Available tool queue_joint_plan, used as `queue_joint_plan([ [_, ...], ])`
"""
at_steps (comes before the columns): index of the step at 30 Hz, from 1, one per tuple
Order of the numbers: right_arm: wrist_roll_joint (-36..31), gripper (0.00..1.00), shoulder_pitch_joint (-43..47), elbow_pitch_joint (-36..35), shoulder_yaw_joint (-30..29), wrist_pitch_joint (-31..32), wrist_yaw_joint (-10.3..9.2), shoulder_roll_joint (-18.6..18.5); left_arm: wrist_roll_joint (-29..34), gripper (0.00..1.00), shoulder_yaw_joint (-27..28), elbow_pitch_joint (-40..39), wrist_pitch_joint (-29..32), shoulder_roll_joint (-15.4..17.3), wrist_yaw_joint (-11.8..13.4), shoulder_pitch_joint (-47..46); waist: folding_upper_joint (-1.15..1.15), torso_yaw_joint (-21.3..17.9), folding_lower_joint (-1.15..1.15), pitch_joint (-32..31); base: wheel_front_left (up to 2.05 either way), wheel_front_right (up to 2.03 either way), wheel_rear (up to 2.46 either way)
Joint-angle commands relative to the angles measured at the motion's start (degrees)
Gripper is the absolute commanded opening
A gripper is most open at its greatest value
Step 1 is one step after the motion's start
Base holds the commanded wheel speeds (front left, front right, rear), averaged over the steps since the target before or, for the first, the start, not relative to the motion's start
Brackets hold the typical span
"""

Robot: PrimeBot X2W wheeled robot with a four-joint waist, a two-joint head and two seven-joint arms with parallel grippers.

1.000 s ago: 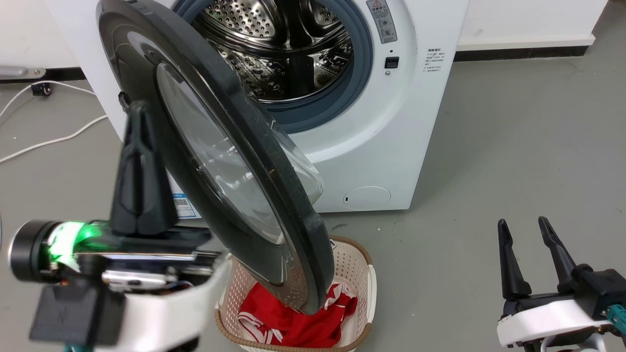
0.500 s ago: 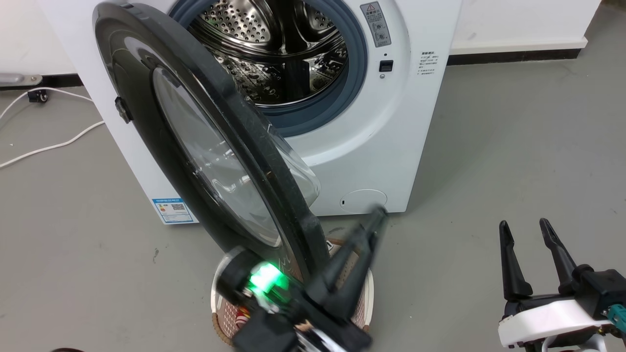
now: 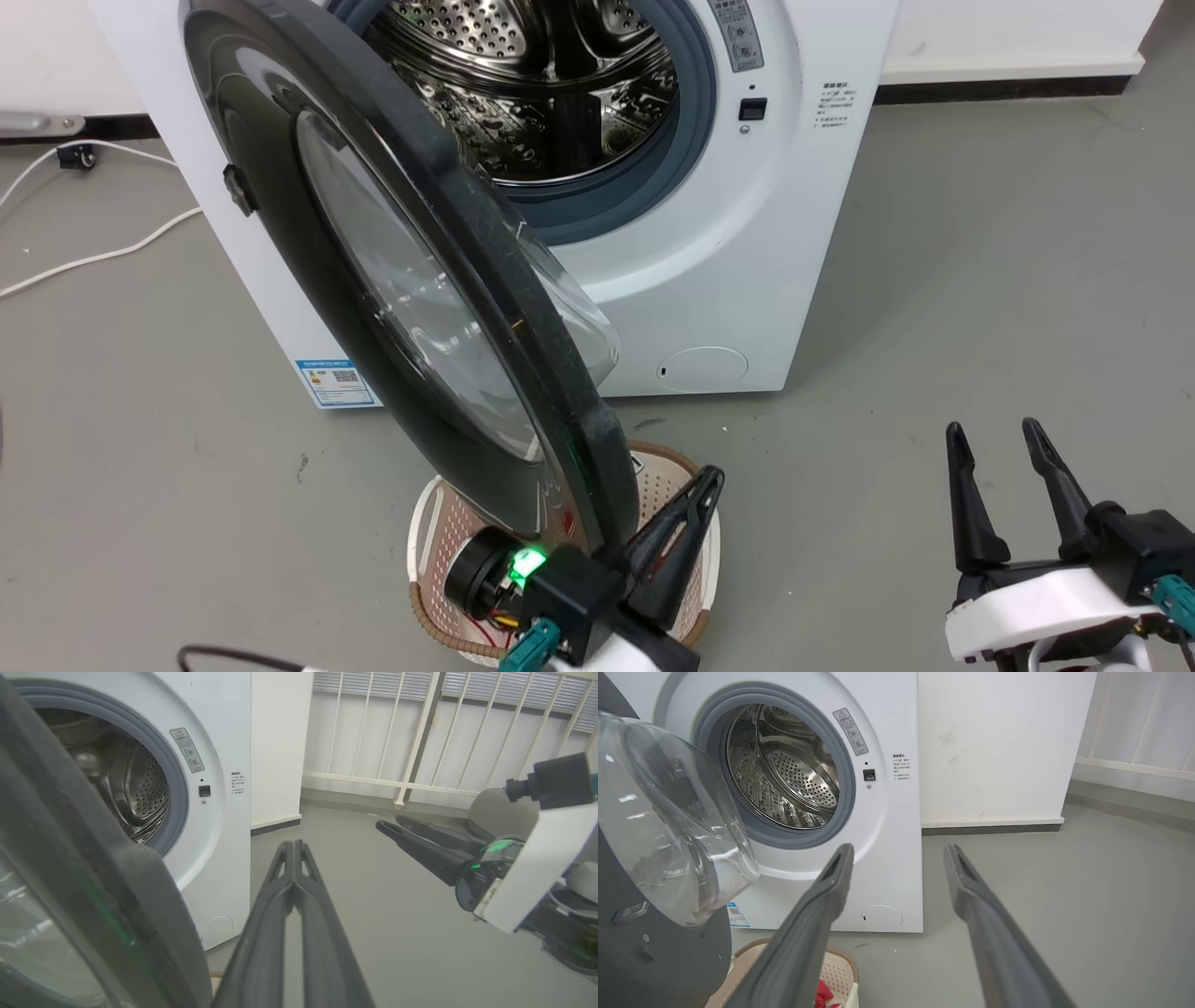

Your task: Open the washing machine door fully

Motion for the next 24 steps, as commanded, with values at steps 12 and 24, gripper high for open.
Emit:
queue_joint_plan([
  [12,0.4,1.0,-1.6,1.2,0.3,0.3,-0.04,0.2,-3.8,0.0,0.4,10.1,-6.1,-0.8,4.2,-7.0,0.0,-1.3,0.0,0.9,0.0,0.0,0.0],
  [24,1.2,1.0,-2.2,1.8,0.4,0.3,-0.04,0.2,-3.8,0.0,2.6,13.1,-8.0,0.1,9.2,-6.2,0.0,-0.8,0.0,1.3,0.0,0.0,0.0],
])
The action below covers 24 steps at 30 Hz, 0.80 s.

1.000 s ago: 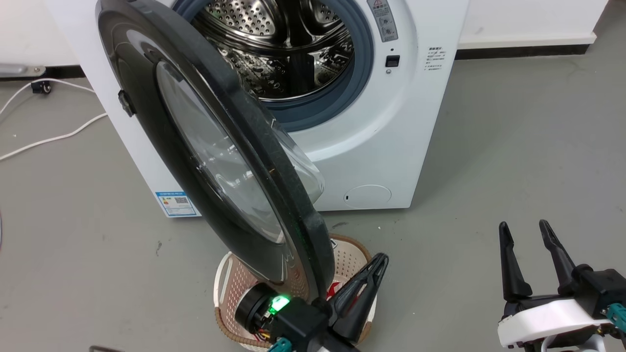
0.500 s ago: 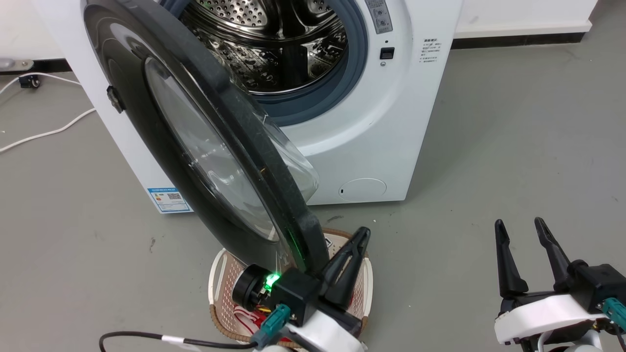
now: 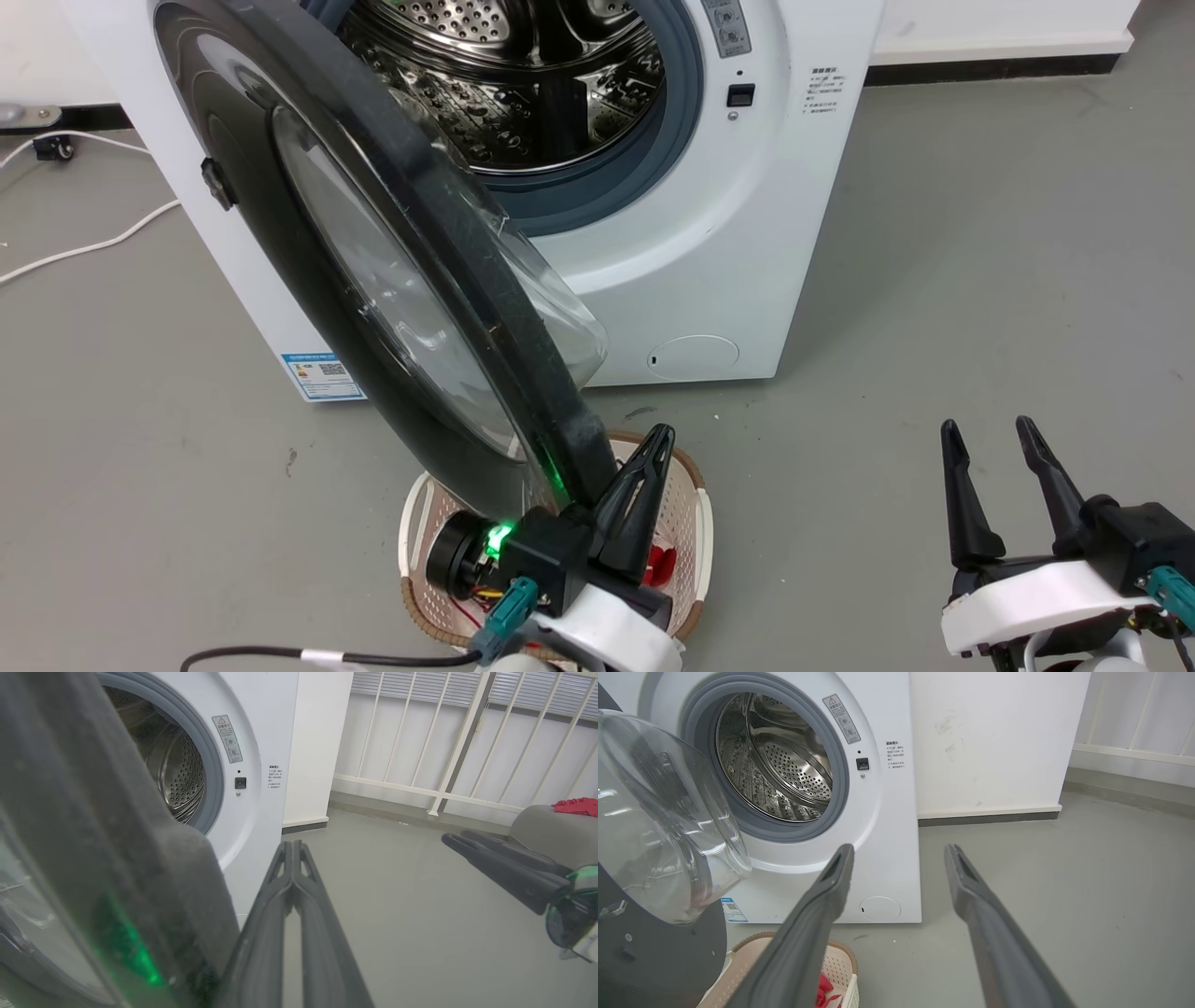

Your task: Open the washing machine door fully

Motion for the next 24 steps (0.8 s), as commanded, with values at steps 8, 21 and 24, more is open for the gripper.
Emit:
queue_joint_plan([
  [8,0.3,1.0,-0.5,0.2,0.2,0.2,-0.04,0.2,0.7,0.0,2.2,-3.3,-0.4,2.8,4.1,5.4,0.0,0.7,0.0,-0.4,0.0,0.0,0.0],
  [21,0.0,1.0,1.0,-1.1,-0.4,1.5,-0.04,0.2,0.7,0.0,2.2,-11.4,-0.5,4.7,8.1,14.1,0.0,6.5,0.0,-1.0,0.0,0.0,0.0],
  [24,-0.2,1.0,1.2,-1.5,-0.5,1.7,-0.04,0.2,0.4,0.0,3.1,-12.3,-0.7,5.1,9.1,15.5,0.0,8.7,0.0,-1.0,0.0,0.0,0.0],
])
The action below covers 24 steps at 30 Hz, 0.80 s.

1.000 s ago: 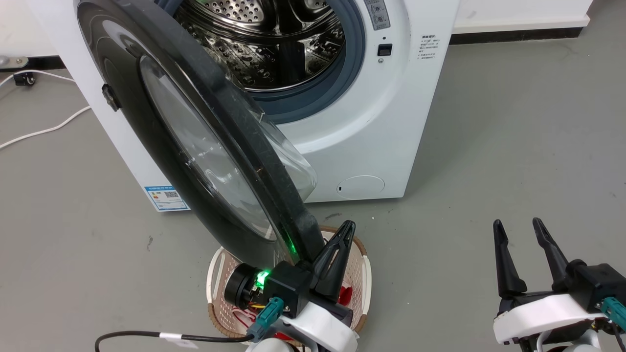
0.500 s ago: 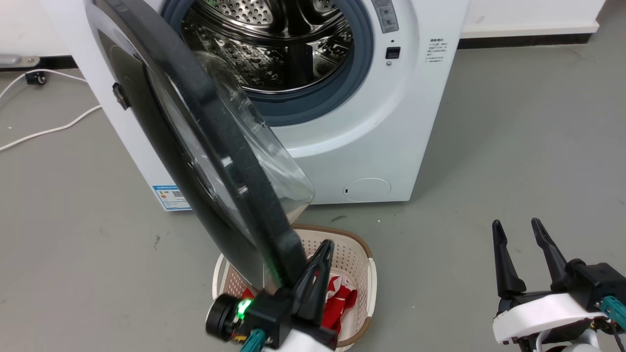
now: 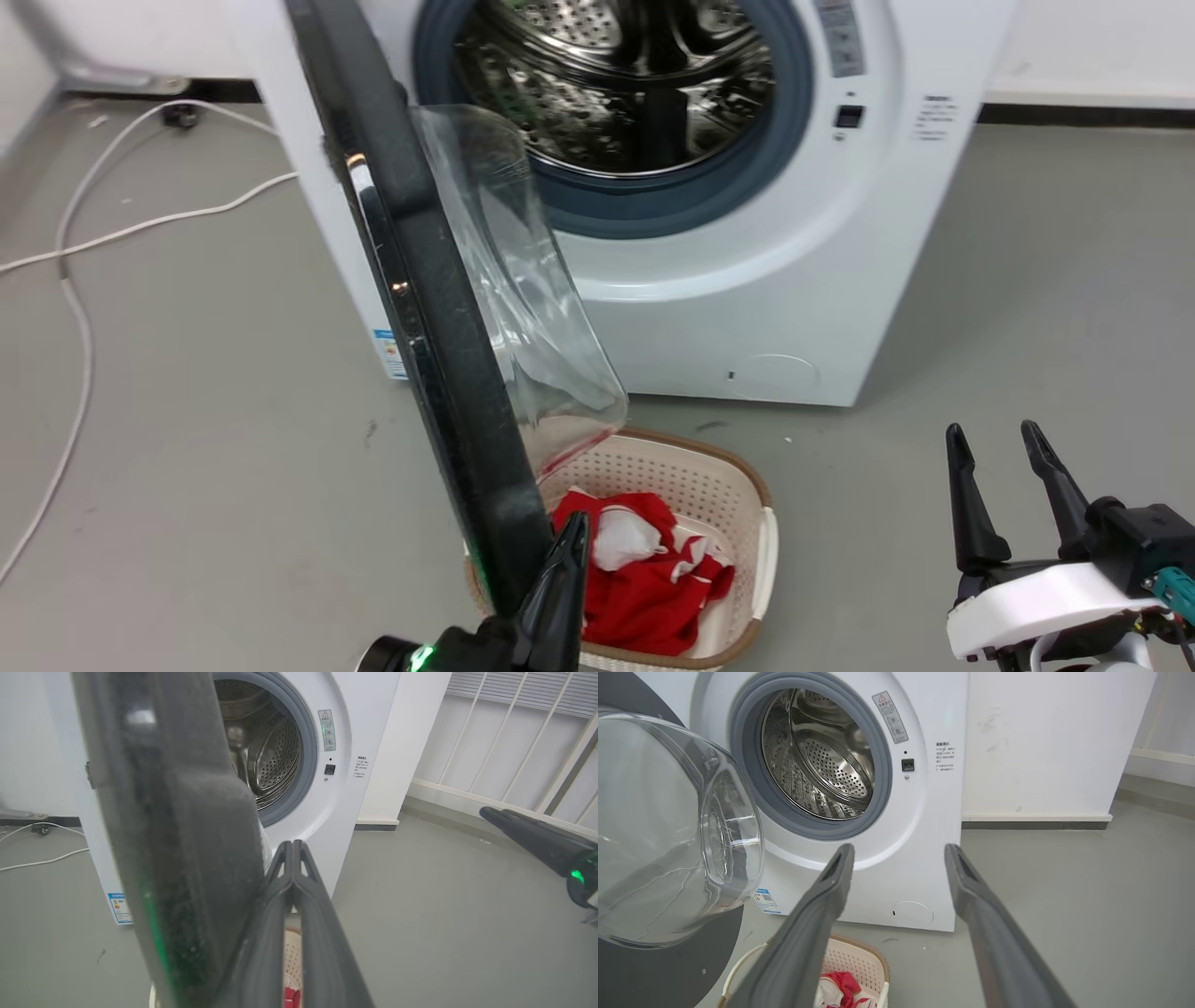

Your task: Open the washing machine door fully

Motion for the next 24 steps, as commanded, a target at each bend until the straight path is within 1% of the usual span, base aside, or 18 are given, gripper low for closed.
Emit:
queue_joint_plan([
  [1,-0.3,1.0,0.5,-0.4,0.0,0.2,-0.04,0.1,-0.4,0.0,1.8,-0.2,-0.3,1.0,1.3,1.0,0.0,2.3,0.0,-0.1,0.0,0.0,0.0],
  [8,-0.4,1.0,0.6,-1.2,0.0,0.9,-0.04,0.1,-0.9,0.0,5.1,-1.3,-0.8,2.3,3.7,3.0,0.0,6.8,0.0,-0.1,0.0,0.0,0.0],
  [13,-0.2,1.0,0.3,-1.6,-0.1,1.2,-0.04,0.1,-1.4,0.0,9.6,-1.2,-1.2,4.5,5.2,2.3,0.0,8.6,0.0,0.6,0.0,0.0,0.0],
  [16,-0.4,1.0,-0.2,-1.8,0.1,1.4,-0.04,0.1,-2.2,0.0,13.0,-0.8,-1.3,5.8,5.7,1.5,0.0,9.0,0.0,1.1,0.0,0.0,0.0],
  [18,-0.5,1.0,-0.5,-2.0,0.2,1.5,-0.04,0.1,-3.3,0.0,16.3,-0.2,-1.4,6.8,5.9,0.8,0.0,9.0,0.0,1.6,0.0,0.0,0.0],
  [20,-0.5,1.0,-0.7,-2.1,0.2,1.7,-0.03,0.1,-4.4,0.0,18.9,-0.3,-1.5,6.9,6.5,0.3,0.0,9.0,0.0,2.0,0.0,0.0,0.0],
  [22,-0.6,1.0,-0.8,-2.1,0.0,1.7,-0.04,0.1,-5.1,0.0,22.1,0.4,-1.6,7.8,7.0,-0.5,0.0,9.0,0.0,2.5,0.0,0.0,0.0],
  [24,-0.8,1.0,-0.9,-2.3,-0.2,1.9,-0.04,0.1,-6.6,0.0,25.5,0.2,-1.6,7.5,7.0,-1.7,0.0,8.9,0.0,3.0,0.0,0.0,0.0],
])
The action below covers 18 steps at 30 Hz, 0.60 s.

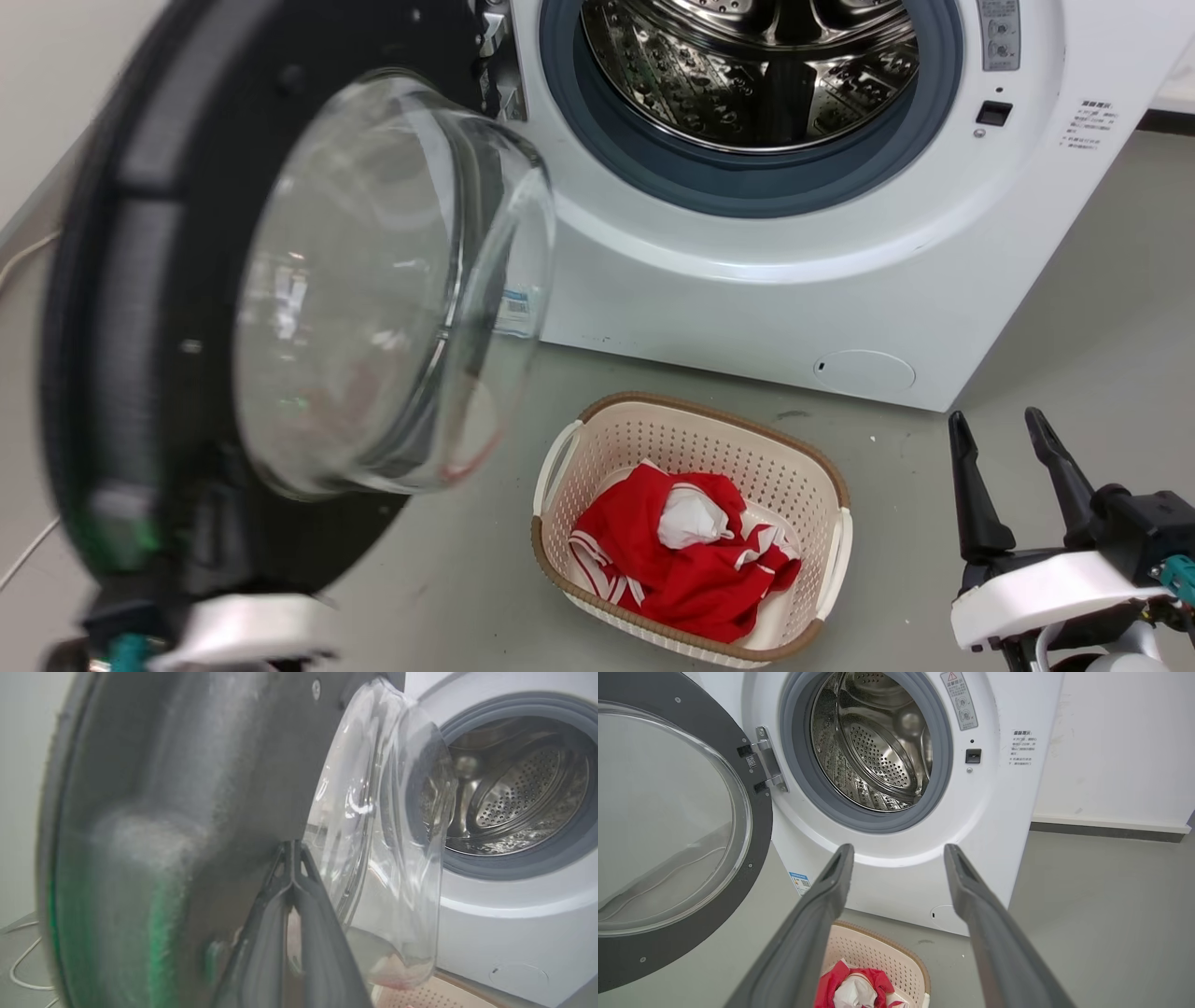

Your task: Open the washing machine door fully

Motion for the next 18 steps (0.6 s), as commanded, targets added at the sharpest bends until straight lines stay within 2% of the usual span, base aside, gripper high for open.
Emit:
queue_joint_plan([
  [1,-0.5,1.0,-0.8,-0.4,-0.3,0.1,-0.03,0.1,-1.5,0.0,4.2,0.3,-0.4,0.4,0.1,-2.3,0.0,-0.1,0.0,0.9,0.0,0.0,0.0],
  [5,-0.5,1.0,-1.6,-1.0,-0.4,0.5,-0.03,0.1,-2.8,0.0,10.0,2.4,-0.4,0.7,-1.3,-4.2,0.0,-0.7,0.0,1.8,0.0,0.0,0.0],
  [9,-0.7,1.0,-2.1,-1.4,-0.4,0.6,-0.03,0.1,-3.5,0.0,15.8,5.7,-0.3,2.2,-3.0,-6.6,0.0,-1.5,0.0,2.7,0.0,0.0,0.0],
  [18,-0.1,1.0,-2.7,-1.2,-0.9,0.2,-0.02,0.1,-2.5,0.0,20.6,13.9,-0.3,4.0,-7.7,-10.8,0.0,-2.5,0.0,3.5,0.0,0.0,0.0],
])
